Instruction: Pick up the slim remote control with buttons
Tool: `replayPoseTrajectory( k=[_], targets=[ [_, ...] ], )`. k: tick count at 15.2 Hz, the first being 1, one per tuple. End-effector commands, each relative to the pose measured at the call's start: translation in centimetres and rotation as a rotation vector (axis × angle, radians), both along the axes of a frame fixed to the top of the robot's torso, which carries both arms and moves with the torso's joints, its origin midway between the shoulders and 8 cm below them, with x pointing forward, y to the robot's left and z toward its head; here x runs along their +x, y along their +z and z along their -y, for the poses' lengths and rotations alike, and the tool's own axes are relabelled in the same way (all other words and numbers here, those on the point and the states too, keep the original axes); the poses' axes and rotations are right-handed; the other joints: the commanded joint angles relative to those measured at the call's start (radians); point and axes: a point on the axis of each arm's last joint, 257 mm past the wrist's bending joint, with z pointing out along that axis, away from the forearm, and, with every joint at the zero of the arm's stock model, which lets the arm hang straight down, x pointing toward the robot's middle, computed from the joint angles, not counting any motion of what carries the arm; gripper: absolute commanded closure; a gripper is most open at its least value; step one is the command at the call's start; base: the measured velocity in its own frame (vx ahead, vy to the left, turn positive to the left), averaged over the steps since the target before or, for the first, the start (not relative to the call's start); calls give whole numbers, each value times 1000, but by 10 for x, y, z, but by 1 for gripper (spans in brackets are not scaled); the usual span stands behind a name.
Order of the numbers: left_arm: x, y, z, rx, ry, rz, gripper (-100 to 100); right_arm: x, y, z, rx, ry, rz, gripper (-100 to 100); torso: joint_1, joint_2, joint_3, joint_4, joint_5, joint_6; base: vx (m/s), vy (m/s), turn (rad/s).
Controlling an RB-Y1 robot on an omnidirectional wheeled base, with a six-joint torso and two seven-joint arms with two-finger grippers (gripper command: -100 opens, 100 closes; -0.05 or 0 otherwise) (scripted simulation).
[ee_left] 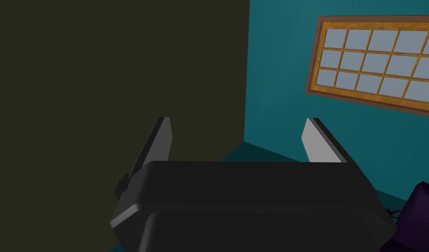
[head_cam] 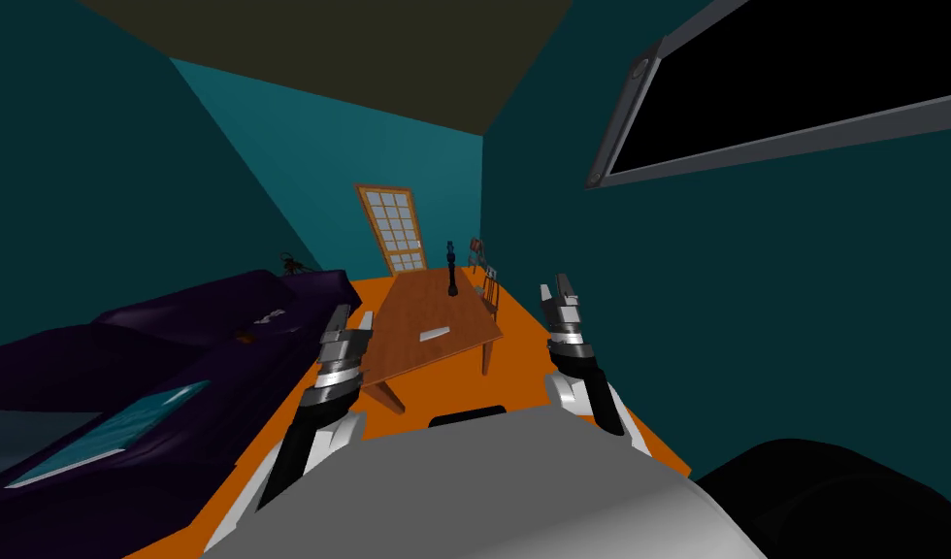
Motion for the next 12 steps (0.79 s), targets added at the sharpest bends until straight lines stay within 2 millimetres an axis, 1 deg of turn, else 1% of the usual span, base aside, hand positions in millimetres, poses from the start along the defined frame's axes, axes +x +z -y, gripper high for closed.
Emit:
replayPoseTrajectory(
  k=[1,2,3,4,5,6,7,8,9,10,11,12],
  targets=[
    [8,-14,-3,7,-7,-44,-100,0,0,0,0,0,0,0,0,0,0,0,0,0,-1,-6,-94],
    [19,-30,-9,11,-12,-97,-100,0,0,0,0,0,0,0,0,0,0,0,0,0,-1,-9,-144],
    [19,-30,-9,11,-12,-97,-100,0,0,0,0,0,0,0,0,0,0,0,0,0,-1,-7,-123],
    [30,-46,-16,14,-15,-149,-100,0,0,0,0,0,0,0,0,0,0,0,0,0,-2,-8,-143],
    [30,-47,-16,14,-14,-154,-100,0,0,0,0,0,0,0,0,0,0,0,0,0,-2,-6,-124],
    [41,-62,-24,15,-15,-204,-100,0,0,0,0,0,0,0,0,0,0,0,0,0,0,-9,-168],
    [42,-66,-25,14,-12,-214,-100,0,0,0,0,0,0,0,0,0,0,0,0,0,-1,-7,-150],
    [50,-76,-33,16,-14,-249,-100,0,0,0,0,0,0,0,0,0,0,0,0,0,-1,-9,-171],
    [53,-87,-36,12,-7,-278,-100,0,0,0,0,0,0,0,0,0,0,0,0,0,-1,-7,-147],
    [53,-87,-36,12,-7,-278,-100,0,0,0,0,0,0,0,0,0,0,0,0,0,0,-3,-45],
    [62,-105,-48,8,1,-336,-100,0,0,0,0,0,0,0,0,0,0,0,0,-1,1,-9,-150],
    [63,-108,-48,7,3,-344,-100,0,0,0,0,0,0,0,0,0,0,0,0,0,1,-7,-148]
  ],
)
